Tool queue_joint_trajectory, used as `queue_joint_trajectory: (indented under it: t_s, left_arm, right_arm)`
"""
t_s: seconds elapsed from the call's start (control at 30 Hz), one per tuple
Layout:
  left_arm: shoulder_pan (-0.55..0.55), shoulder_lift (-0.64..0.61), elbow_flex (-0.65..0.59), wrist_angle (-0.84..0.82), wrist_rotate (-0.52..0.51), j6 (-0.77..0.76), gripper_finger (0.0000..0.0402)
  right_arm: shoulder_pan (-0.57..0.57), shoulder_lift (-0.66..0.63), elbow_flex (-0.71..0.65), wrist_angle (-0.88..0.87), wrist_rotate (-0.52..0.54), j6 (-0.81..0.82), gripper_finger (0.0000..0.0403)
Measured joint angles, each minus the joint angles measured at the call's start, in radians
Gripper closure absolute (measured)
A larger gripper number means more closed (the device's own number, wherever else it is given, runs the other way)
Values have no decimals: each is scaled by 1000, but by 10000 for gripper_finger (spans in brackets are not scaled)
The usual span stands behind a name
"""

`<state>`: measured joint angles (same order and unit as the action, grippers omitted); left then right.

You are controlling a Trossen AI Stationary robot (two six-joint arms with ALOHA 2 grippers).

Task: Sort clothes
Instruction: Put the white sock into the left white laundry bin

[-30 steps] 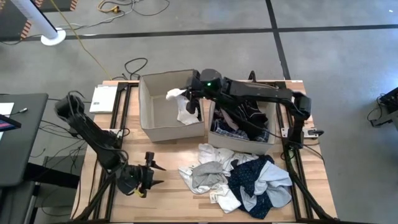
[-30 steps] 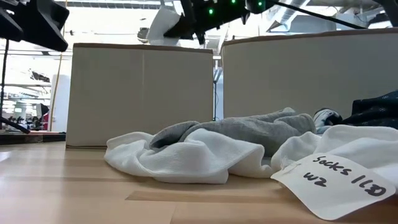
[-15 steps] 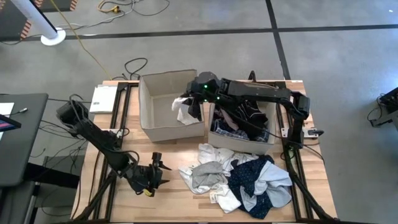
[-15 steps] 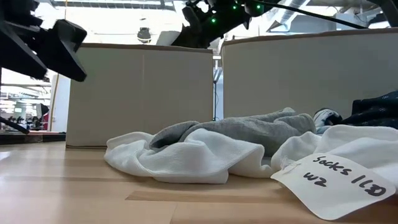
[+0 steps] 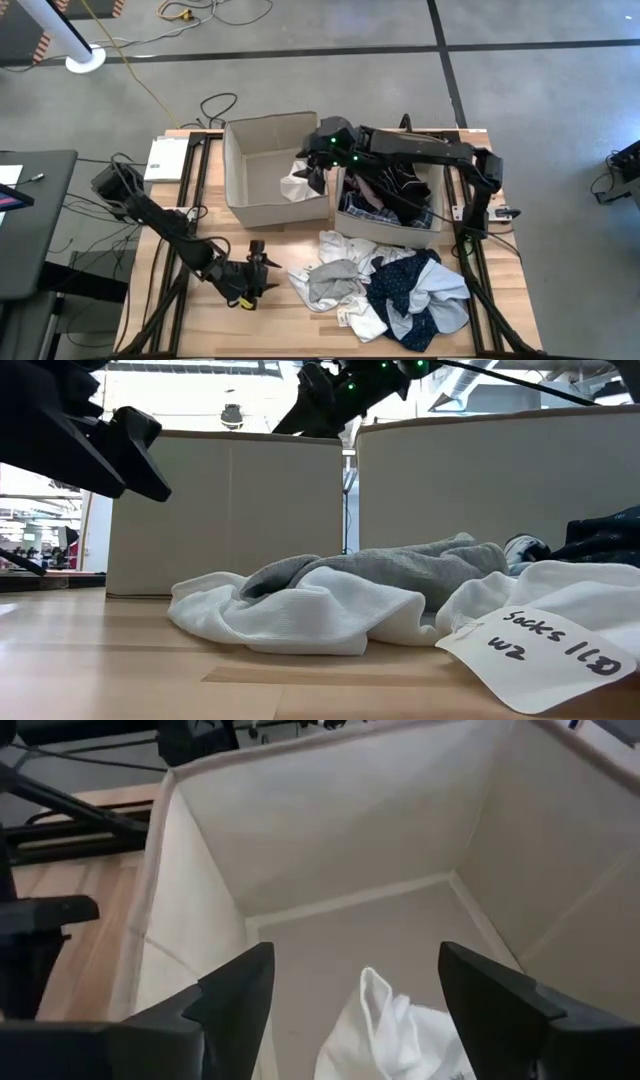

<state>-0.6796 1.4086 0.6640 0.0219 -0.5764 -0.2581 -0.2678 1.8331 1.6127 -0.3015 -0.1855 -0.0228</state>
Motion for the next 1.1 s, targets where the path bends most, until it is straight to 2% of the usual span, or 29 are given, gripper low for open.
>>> queue_joint_trajectory:
  t_s: [0.33, 0.57, 0.7, 0.87, 1.1]
  left_arm:
    - [70, 0, 1, 29, 108, 19, 183]
    - [112, 0, 1, 60, 194, 75, 189]
    - [131, 1, 1, 64, 236, 79, 195]
    - [151, 83, 1, 118, 314, 92, 196]
    - [185, 231, 61, 139, 258, 93, 196]
  right_arm:
    - [106, -114, 0, -65, 0, -17, 106]
    - [234, -180, 0, -163, 5, -30, 106]
    - [317, -196, 0, -219, 47, -31, 106]
    - [409, -194, 0, -285, 117, -37, 106]
    - [506, -193, 0, -331, 196, -30, 106]
